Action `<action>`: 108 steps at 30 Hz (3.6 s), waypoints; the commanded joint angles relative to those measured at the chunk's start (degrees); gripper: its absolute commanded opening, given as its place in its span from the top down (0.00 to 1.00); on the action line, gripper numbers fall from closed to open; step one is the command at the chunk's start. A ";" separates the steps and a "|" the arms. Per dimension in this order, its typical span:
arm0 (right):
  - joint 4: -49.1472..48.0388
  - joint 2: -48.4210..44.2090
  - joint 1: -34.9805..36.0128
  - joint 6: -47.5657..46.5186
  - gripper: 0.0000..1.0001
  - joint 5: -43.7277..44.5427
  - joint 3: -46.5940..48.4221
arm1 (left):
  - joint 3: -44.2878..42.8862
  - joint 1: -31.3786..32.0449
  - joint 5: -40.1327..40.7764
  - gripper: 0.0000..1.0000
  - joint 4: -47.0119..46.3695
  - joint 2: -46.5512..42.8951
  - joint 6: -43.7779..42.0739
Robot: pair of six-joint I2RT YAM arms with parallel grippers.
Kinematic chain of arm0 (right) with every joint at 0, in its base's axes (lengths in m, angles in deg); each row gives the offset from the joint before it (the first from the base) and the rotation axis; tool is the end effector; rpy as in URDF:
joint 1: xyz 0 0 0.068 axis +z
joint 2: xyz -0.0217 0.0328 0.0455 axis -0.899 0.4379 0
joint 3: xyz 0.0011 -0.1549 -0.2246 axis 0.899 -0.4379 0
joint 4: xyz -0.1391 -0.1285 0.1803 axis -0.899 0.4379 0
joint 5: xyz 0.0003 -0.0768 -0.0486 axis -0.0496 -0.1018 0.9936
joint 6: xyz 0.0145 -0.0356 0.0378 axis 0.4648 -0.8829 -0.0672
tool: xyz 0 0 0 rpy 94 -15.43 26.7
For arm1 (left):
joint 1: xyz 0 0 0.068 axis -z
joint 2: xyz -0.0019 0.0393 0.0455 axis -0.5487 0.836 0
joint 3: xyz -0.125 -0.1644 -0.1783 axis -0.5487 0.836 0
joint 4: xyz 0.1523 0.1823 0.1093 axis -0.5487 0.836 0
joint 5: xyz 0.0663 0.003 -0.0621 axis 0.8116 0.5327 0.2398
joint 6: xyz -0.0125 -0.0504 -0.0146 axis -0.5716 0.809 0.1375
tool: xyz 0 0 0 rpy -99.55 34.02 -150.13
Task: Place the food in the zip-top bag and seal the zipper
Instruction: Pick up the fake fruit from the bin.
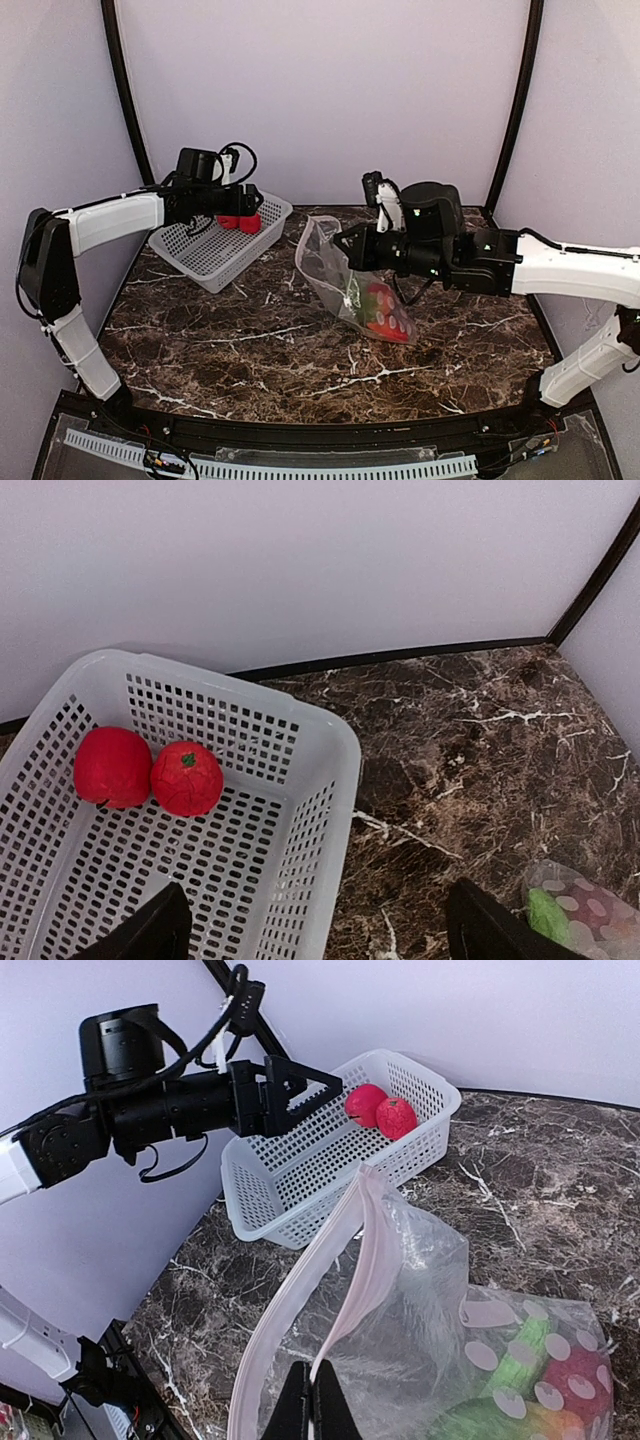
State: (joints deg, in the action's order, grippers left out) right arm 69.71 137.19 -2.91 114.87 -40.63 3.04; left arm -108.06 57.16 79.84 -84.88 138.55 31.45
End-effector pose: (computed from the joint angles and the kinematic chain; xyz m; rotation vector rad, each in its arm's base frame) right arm 0.1641 0.2809 0.3412 -0.2837 1.9566 0.9290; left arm 0.3662 -0.1635 0.3143 0.2437 1.9601 -0.4352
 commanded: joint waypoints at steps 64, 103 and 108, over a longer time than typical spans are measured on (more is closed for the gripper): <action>-1.55 0.22 -1.22 -0.79 1.00 -3.58 -0.29 | -44.27 -13.42 5.69 0.18 20.23 43.36 -4.94; -0.65 -0.47 -1.54 -0.72 1.00 -2.79 -0.67 | -49.68 -13.40 2.25 0.30 21.60 42.70 -4.41; -0.68 -1.12 -1.56 -0.62 1.00 -2.56 -1.26 | -39.10 -13.33 -0.43 0.31 16.58 30.59 -2.65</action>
State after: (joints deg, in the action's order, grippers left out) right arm 69.19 137.15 -3.98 114.19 -43.69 1.55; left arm -153.77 44.04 82.18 -65.29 183.36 27.63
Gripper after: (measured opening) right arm 0.006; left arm 0.723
